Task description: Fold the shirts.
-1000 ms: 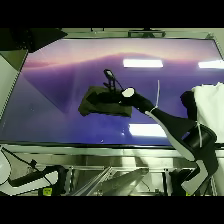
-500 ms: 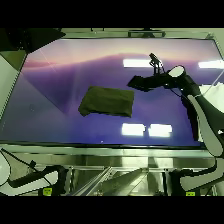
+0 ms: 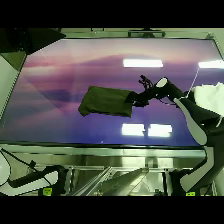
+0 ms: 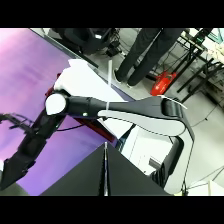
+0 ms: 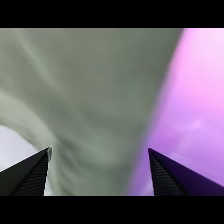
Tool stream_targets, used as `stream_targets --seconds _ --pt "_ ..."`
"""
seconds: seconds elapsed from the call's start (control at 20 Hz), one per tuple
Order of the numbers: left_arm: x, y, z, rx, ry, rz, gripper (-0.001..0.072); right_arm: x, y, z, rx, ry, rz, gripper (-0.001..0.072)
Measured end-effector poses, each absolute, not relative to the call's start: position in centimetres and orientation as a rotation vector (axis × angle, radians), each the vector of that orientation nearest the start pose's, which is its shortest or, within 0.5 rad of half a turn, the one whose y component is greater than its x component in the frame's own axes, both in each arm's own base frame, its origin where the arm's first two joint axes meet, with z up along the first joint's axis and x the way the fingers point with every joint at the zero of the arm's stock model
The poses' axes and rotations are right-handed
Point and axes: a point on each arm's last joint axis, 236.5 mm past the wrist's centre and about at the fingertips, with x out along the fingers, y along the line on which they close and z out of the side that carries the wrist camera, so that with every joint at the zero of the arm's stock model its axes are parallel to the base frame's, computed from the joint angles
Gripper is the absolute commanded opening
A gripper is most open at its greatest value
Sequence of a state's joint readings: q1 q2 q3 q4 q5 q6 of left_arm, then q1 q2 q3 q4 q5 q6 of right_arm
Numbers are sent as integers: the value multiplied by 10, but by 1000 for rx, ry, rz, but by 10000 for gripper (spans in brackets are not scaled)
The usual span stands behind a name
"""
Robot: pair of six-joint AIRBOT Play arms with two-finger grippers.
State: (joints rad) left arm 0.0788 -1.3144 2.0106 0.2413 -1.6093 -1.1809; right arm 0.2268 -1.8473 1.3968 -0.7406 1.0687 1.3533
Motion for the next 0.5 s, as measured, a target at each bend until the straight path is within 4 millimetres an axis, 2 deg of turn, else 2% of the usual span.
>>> stream_targets --seconds 0.05,0.1,0.15,0.2,0.25,0.3,0.4,0.5 --pt "303 -206 404 -253 498 -1287 18 423 265 -90 563 1442 619 697" --pt "302 -206 403 -251 500 -1289 18 424 272 -90 585 1435 630 599" --pt "302 -206 403 -250 502 -1290 18 426 278 -91 596 1422 639 252" --pt "301 -206 403 -249 505 -1292 18 428 281 -94 599 1410 644 82" --pt "301 -206 402 -249 505 -1292 18 430 287 -91 623 1398 661 83" --pt "301 -206 402 -250 509 -1292 18 435 293 -82 643 1367 686 14" --pt "300 -206 402 -251 508 -1294 18 442 300 -70 663 1327 717 17" --pt "300 -206 402 -250 510 -1295 18 455 306 -47 684 1265 752 17"
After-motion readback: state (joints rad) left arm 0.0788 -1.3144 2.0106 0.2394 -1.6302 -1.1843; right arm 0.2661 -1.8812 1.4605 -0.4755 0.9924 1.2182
